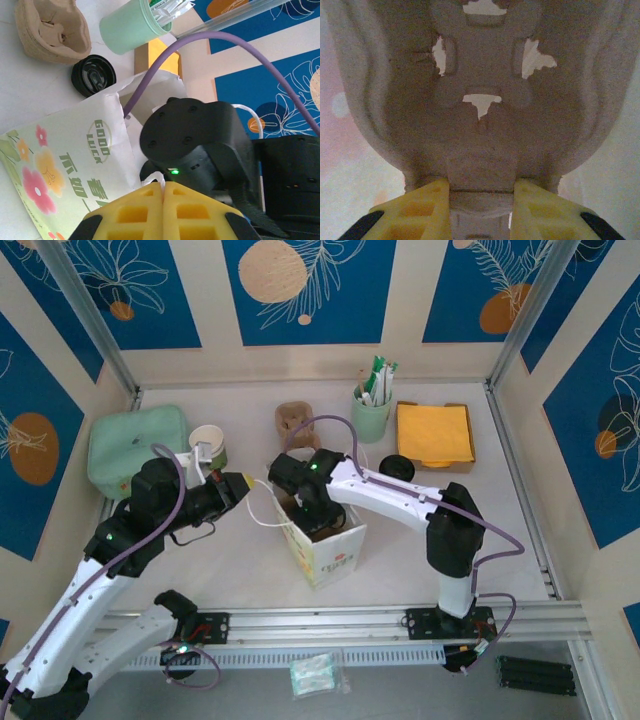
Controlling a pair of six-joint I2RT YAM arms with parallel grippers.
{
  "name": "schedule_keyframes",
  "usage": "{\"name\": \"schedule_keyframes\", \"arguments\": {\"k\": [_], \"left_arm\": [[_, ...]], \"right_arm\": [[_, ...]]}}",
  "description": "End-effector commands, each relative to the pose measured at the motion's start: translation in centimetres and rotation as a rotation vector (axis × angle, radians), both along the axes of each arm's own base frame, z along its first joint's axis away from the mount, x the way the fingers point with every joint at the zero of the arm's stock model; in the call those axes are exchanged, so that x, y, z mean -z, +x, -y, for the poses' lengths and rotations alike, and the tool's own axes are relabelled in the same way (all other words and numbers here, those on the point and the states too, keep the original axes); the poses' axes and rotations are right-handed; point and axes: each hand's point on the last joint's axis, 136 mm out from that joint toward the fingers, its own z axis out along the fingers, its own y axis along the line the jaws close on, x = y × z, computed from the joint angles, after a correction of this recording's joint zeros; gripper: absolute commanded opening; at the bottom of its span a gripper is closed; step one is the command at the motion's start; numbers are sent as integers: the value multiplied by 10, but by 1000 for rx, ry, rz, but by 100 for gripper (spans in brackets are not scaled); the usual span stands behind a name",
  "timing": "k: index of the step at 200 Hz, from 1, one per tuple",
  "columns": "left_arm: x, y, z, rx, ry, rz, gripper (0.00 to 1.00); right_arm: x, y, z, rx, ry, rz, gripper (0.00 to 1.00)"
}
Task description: Pack the takeout coffee
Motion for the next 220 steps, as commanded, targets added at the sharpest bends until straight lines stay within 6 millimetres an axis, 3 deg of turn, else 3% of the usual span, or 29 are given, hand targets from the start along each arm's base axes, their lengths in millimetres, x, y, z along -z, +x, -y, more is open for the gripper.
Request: {"name": "schedule_keyframes", "arguments": {"k": [1, 67, 107, 159, 192, 220], "left_arm": [[-2, -2, -2, -7, -6, 13, 0], [-2, -3, -3, -10, -6, 14, 0], [-3, -3, -3, -11, -7, 16, 0], [-4, -3, -4, -11, -8, 20, 0], [-5, -2, -4, -16, -14, 36, 0], [-7, -2, -5, -18, -9, 54, 0]], "right_arm": [[21, -4, -4, 41, 1, -55, 28], [63, -12, 0, 68, -36, -121, 32], [69, -14, 0, 71, -40, -131, 41], [45, -9, -5, 56, 11, -102, 57], [23, -3, -8, 42, 48, -66, 73], [3, 2, -12, 30, 92, -43, 78]]}}
